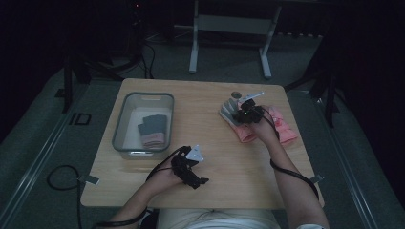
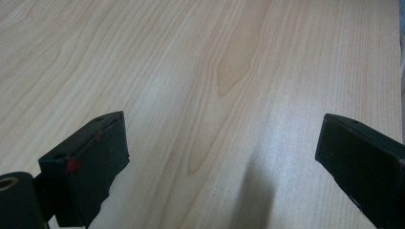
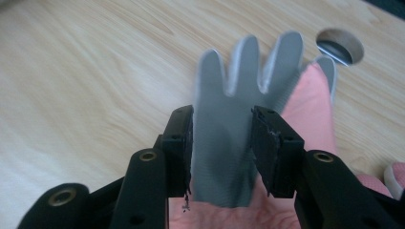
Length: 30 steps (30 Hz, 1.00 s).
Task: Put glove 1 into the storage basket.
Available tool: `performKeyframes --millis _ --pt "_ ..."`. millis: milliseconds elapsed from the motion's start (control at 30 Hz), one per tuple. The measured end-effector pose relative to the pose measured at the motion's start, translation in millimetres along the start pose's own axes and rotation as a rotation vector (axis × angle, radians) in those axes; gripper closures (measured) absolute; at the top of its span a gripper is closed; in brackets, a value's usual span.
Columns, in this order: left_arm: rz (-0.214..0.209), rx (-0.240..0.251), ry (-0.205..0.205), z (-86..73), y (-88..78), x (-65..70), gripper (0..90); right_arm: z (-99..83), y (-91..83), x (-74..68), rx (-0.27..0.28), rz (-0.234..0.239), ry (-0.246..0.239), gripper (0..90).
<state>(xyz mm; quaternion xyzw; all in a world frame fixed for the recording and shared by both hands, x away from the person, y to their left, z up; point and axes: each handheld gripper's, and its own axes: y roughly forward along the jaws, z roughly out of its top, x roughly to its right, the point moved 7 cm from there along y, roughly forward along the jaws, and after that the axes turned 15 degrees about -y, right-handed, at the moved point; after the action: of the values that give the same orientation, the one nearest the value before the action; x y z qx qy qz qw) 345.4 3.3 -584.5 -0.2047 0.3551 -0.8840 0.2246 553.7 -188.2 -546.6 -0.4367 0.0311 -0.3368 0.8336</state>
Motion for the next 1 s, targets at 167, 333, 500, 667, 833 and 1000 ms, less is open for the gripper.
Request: performKeyframes --millis 167,333,500,667,833,1000 --pt "0.078 -0.006 0.012 -14.4 2.4 0.1 3.6 -11.7 17.1 3.4 -0.05 0.014 0.009 59.1" --pt "0.06 0.056 -0.011 -17.9 -0.2 3.2 3.6 -15.6 23.6 5.4 -0.059 0.005 0.011 58.9" --pt "0.053 0.081 -0.033 -20.1 -2.2 6.8 3.7 -21.1 32.3 5.2 -0.081 0.015 0.036 67.7" --pt "0.077 0.084 -0.033 -27.3 -3.3 9.1 3.6 -23.7 33.9 7.5 -0.077 0.016 0.086 81.3" --pt "0.038 0.102 -0.049 -27.4 -5.4 11.1 3.6 -21.0 25.6 7.6 -0.048 0.0 0.146 87.3" --pt "0.049 0.095 -0.042 -29.2 -5.2 8.4 3.6 -5.7 -9.9 -7.3 0.026 -0.004 0.173 87.9"
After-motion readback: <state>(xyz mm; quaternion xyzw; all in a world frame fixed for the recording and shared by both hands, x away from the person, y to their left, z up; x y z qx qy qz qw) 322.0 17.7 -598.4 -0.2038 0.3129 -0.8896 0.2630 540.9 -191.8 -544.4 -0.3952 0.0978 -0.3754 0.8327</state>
